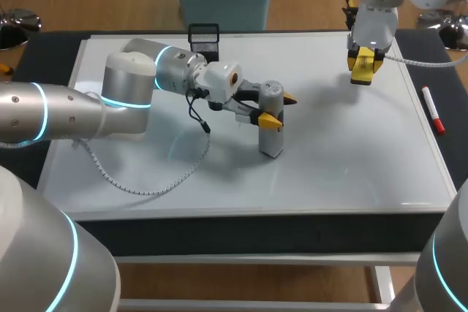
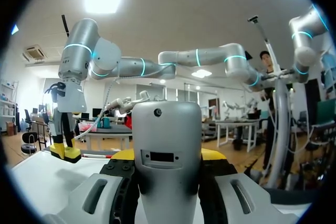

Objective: Pick up the inspection probe, press it on each red-marked spot on the whiteboard one by one, put down the probe, pick up the eraser, and wipe off all the red marks.

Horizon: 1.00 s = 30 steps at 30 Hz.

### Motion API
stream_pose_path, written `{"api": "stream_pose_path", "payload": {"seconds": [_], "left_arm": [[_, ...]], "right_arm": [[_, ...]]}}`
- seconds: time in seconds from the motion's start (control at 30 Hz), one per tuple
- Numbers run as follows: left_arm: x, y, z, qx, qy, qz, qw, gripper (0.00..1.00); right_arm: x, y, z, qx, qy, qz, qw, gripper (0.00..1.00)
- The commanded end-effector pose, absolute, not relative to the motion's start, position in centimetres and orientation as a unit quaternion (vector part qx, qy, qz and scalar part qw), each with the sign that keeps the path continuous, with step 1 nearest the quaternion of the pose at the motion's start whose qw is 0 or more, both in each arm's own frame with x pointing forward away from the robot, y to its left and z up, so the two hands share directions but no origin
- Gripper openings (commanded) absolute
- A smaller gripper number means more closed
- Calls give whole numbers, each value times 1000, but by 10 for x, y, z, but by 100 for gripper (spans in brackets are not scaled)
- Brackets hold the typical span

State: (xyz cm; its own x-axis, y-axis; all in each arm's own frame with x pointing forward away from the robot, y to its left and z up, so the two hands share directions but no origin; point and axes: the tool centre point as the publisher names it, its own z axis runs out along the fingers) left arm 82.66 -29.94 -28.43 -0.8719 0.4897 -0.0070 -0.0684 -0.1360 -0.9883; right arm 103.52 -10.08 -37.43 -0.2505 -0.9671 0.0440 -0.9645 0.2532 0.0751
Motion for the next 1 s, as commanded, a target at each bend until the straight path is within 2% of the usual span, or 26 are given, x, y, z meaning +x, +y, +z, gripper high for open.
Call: {"api": "stream_pose_path", "payload": {"seconds": [0.03,0.53,1.0], "left_arm": [[832,-293,-278,-169,-634,732,186,0],[894,-219,-233,-147,-662,727,107,0],[946,-151,-221,-102,-685,720,39,0]], "right_arm": [[1035,-102,-373,612,-790,-15,41,0],[1035,-102,-373,612,-790,-15,41,0],[1035,-102,-373,612,-790,-15,41,0]]}}
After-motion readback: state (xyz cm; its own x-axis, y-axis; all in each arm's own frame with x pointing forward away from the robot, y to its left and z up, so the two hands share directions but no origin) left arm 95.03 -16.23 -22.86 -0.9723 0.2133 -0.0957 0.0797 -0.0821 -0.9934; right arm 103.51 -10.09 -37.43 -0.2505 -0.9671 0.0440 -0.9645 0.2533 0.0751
